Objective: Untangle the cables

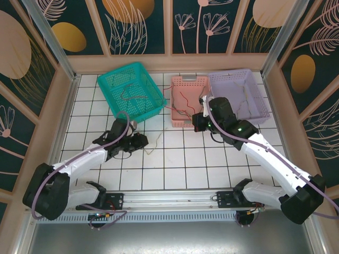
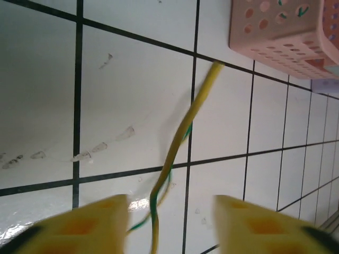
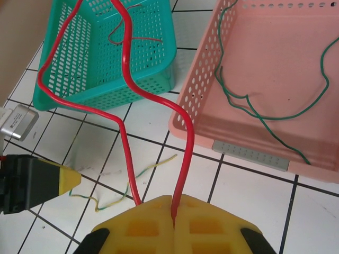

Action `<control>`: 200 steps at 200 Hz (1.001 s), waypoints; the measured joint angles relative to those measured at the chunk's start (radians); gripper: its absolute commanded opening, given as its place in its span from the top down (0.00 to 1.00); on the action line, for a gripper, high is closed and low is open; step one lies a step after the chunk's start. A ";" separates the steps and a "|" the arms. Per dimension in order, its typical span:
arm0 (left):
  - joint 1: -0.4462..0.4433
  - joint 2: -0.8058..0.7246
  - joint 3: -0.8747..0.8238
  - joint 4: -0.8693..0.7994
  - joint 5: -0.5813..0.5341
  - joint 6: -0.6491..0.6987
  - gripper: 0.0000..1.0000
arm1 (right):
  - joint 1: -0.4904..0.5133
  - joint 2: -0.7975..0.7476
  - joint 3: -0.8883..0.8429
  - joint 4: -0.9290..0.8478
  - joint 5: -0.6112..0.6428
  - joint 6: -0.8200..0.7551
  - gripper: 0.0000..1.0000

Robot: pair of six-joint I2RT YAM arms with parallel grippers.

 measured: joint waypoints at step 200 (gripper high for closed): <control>0.089 0.317 0.795 -0.512 -0.087 0.301 0.63 | 0.201 0.052 0.034 -0.018 0.071 -0.204 1.00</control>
